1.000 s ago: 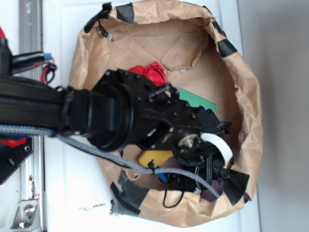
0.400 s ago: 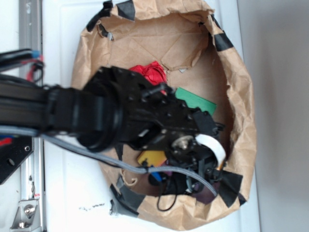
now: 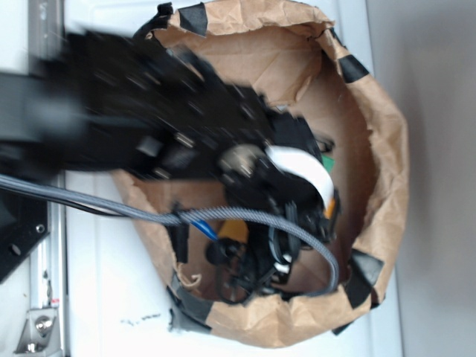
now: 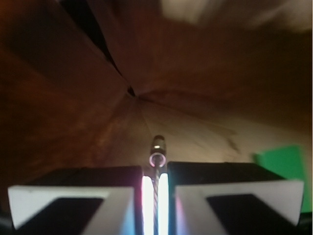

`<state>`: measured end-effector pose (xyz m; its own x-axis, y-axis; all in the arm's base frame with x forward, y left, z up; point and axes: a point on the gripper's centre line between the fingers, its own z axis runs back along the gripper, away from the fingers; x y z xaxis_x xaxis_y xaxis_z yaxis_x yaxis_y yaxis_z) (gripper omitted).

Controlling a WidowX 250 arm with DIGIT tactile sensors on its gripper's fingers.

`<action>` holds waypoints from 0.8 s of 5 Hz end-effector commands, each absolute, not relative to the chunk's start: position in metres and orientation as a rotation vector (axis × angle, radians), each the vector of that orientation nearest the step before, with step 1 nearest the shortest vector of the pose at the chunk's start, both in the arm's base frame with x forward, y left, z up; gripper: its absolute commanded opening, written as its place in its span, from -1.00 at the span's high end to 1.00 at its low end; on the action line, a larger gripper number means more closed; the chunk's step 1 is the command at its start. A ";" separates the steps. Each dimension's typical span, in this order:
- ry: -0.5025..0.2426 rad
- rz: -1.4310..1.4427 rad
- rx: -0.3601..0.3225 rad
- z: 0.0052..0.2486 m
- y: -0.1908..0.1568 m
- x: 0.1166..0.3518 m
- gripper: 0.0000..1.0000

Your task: Grab the silver keys.

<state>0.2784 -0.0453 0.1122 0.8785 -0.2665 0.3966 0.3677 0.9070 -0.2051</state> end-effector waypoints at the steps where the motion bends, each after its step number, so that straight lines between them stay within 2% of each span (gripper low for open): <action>1: -0.395 -0.161 -0.293 0.183 -0.011 0.274 1.00; 2: -0.352 -0.143 -0.218 0.171 -0.020 0.276 1.00; 3: -0.322 -0.145 -0.205 0.163 -0.027 0.277 1.00; 4: -0.335 -0.142 -0.188 0.159 -0.029 0.275 1.00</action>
